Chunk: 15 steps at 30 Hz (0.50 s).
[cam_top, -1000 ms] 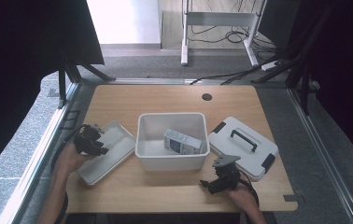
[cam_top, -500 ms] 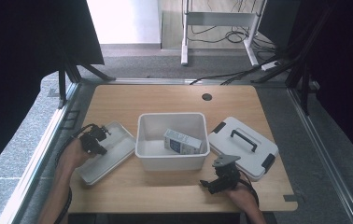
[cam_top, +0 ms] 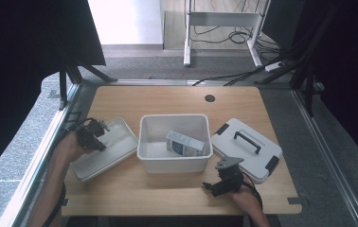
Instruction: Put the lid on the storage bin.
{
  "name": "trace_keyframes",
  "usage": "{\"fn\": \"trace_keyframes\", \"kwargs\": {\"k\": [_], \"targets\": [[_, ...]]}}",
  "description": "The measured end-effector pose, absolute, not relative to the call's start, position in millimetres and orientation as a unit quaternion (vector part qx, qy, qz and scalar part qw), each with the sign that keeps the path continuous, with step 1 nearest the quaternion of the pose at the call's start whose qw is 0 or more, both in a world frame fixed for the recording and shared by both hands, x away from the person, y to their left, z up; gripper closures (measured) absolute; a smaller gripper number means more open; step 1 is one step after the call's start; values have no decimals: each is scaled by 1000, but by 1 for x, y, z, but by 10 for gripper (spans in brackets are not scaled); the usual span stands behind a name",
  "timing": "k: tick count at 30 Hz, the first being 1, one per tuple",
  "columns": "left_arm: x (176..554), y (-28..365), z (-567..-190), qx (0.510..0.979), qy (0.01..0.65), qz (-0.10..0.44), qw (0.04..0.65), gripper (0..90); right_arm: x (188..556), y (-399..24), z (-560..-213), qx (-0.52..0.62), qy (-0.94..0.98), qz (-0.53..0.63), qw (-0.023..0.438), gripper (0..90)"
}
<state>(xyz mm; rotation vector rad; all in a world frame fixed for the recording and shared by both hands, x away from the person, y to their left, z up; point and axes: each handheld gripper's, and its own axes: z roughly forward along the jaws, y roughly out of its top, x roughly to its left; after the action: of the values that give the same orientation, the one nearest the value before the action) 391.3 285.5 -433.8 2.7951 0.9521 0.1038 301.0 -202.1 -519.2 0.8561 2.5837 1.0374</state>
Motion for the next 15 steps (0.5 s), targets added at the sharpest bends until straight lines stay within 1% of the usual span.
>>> {"fn": "trace_keyframes", "kwargs": {"k": [7, 15], "targets": [[384, 300, -411, 948, 297, 36, 108, 890, 301, -202, -519, 293, 881, 354, 114, 0], [375, 314, -375, 952, 269, 54, 132, 890, 301, -201, -519, 295, 880, 355, 114, 0]]}}
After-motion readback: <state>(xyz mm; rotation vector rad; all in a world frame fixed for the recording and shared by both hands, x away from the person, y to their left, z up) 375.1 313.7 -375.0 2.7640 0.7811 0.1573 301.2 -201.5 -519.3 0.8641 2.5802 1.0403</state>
